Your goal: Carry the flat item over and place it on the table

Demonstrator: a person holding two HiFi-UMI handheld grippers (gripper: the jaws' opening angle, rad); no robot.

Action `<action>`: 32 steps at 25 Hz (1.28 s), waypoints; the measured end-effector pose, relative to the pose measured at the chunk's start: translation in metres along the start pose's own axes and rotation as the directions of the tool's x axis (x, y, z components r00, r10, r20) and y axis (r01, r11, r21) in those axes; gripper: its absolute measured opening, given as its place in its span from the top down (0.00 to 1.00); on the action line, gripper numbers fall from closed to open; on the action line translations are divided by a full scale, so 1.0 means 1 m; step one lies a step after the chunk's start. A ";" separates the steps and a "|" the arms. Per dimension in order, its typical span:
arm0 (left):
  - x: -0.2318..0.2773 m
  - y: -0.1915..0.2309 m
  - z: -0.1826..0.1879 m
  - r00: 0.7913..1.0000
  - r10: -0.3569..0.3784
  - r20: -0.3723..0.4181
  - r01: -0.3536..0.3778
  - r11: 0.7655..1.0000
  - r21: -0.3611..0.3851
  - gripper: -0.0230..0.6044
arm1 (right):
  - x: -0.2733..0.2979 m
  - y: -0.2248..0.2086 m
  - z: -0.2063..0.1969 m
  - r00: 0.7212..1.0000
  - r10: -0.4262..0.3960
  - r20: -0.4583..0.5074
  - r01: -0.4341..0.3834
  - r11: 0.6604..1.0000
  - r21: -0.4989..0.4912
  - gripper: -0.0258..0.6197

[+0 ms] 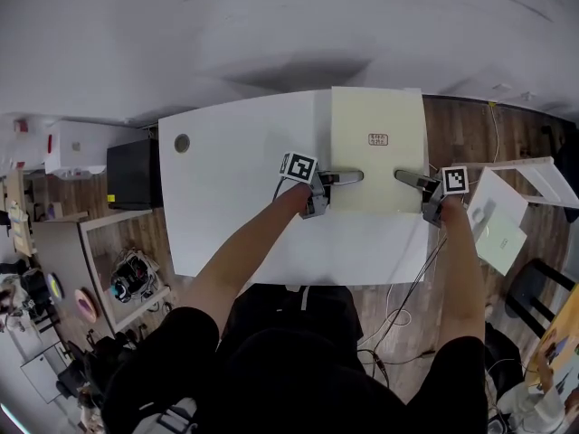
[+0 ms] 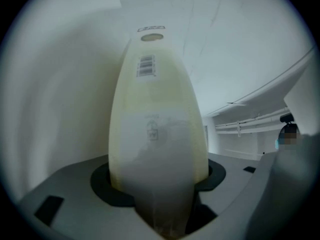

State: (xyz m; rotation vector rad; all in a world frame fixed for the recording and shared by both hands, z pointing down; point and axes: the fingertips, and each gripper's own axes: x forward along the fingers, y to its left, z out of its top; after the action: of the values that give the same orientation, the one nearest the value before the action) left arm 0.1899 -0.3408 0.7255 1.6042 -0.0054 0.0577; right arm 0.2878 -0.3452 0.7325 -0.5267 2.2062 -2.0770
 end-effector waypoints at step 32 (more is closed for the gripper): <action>0.005 0.017 0.011 0.994 0.096 0.046 -0.095 0.995 -0.033 0.50 | -0.036 -0.021 0.011 0.931 -0.362 0.043 0.363 0.906 -0.219 0.42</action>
State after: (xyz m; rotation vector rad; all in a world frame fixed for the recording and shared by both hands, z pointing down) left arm 0.1950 -0.3522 0.7419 1.5741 -0.1190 0.0935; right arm 0.3295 -0.3461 0.7454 -1.0314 2.5195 -1.9787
